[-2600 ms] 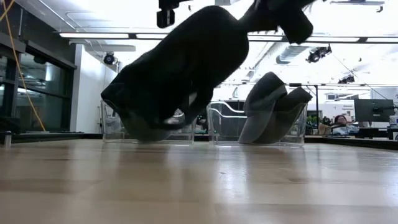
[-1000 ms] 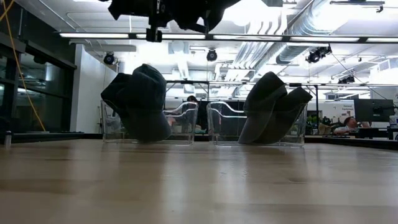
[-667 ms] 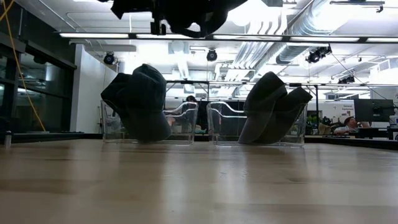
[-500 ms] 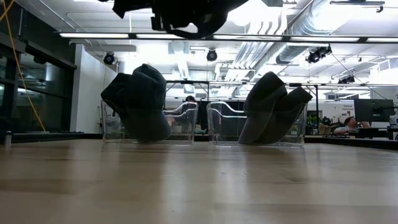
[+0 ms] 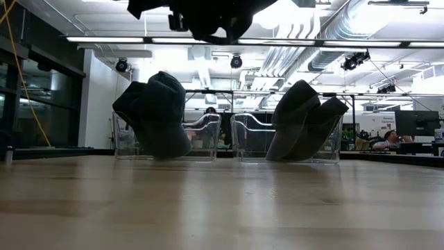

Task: Pick & Place hat
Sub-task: Put the blue cap into the left transparent bin

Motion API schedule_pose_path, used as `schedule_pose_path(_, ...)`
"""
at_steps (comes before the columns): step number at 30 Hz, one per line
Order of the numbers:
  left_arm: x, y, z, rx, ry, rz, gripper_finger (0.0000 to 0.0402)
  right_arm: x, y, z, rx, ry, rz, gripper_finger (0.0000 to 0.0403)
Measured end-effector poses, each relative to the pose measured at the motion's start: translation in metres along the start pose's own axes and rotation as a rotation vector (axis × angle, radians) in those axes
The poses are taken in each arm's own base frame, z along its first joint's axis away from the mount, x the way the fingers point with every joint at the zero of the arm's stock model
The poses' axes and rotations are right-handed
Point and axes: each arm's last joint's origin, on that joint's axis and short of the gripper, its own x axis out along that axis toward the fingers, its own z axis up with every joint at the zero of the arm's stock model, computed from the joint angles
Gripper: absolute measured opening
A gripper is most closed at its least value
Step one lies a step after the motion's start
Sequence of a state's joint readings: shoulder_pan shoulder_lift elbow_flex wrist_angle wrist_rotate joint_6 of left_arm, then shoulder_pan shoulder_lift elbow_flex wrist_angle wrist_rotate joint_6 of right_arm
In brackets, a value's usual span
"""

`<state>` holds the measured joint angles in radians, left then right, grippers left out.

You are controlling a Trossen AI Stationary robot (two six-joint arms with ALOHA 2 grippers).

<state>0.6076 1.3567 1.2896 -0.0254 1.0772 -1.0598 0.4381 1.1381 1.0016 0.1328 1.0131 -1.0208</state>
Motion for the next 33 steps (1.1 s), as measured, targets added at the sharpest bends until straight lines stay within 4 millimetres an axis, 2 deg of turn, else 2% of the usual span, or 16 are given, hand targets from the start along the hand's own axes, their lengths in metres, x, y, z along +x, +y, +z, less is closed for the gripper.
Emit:
schedule_pose_path(4, 0.008, 0.0, -0.003, -0.004, 0.027, -0.008, 0.0144, 0.0, -0.001, 0.001, 0.01, -0.016, -0.005, 0.0005)
schedule_pose_path(14, 0.008, 0.003, -0.001, 0.0, -0.023, 0.027, 0.0144, -0.009, -0.004, 0.009, -0.004, -0.039, -0.034, 0.0005)
schedule_pose_path(29, 0.008, 0.008, -0.005, -0.017, -0.006, 0.061, 0.0144, -0.01, -0.01, 0.013, 0.005, -0.084, -0.06, 0.0006)
schedule_pose_path(33, 0.014, 0.005, -0.008, -0.007, 0.018, 0.044, 0.0144, -0.008, -0.009, 0.012, 0.021, -0.097, -0.05, 0.0006)
